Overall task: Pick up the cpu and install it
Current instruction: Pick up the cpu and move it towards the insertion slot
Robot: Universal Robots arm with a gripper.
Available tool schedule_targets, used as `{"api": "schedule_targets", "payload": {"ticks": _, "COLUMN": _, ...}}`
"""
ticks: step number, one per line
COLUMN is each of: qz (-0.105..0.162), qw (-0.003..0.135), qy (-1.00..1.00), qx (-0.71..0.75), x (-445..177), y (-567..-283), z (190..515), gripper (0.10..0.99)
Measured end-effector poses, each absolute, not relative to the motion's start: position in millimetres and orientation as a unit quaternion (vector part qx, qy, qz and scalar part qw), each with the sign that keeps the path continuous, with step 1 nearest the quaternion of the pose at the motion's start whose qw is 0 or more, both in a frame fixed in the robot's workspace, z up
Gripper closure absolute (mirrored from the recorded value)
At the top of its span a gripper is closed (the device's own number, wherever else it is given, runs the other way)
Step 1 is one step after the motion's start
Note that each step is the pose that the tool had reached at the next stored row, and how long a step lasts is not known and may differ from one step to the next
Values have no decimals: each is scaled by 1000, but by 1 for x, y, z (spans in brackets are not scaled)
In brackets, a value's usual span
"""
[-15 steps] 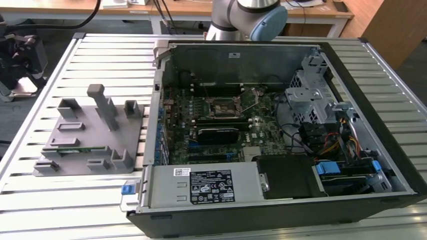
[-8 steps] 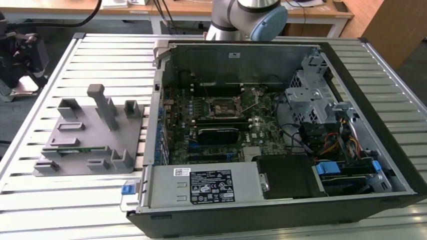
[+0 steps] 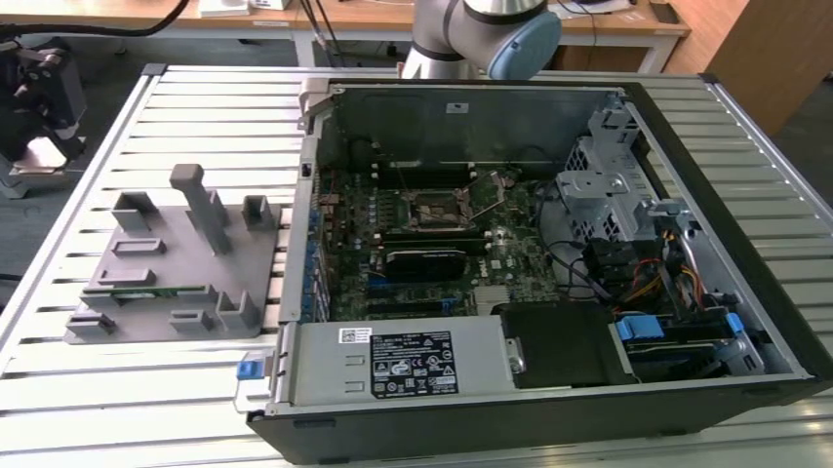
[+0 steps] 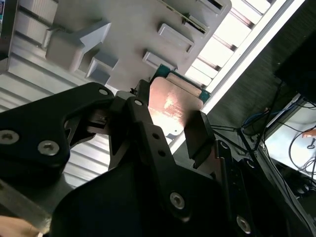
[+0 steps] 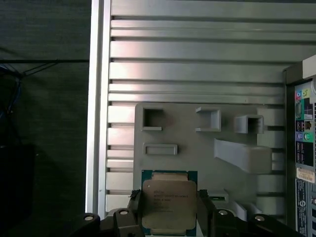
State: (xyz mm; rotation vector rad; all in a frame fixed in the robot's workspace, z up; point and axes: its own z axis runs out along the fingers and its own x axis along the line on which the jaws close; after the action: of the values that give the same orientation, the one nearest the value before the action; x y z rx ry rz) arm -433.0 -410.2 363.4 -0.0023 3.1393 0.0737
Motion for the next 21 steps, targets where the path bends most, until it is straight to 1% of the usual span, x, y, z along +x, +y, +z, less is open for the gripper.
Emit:
{"api": "schedule_targets", "payload": {"ticks": 10, "qz": 23, "qw": 1, "qy": 1000, "qx": -1, "x": -433, "y": -410, "z": 377, "gripper": 557}}
{"api": "schedule_targets", "payload": {"ticks": 21, "qz": 23, "qw": 1, "qy": 1000, "qx": -1, "x": -432, "y": -410, "z": 382, "gripper": 557}}
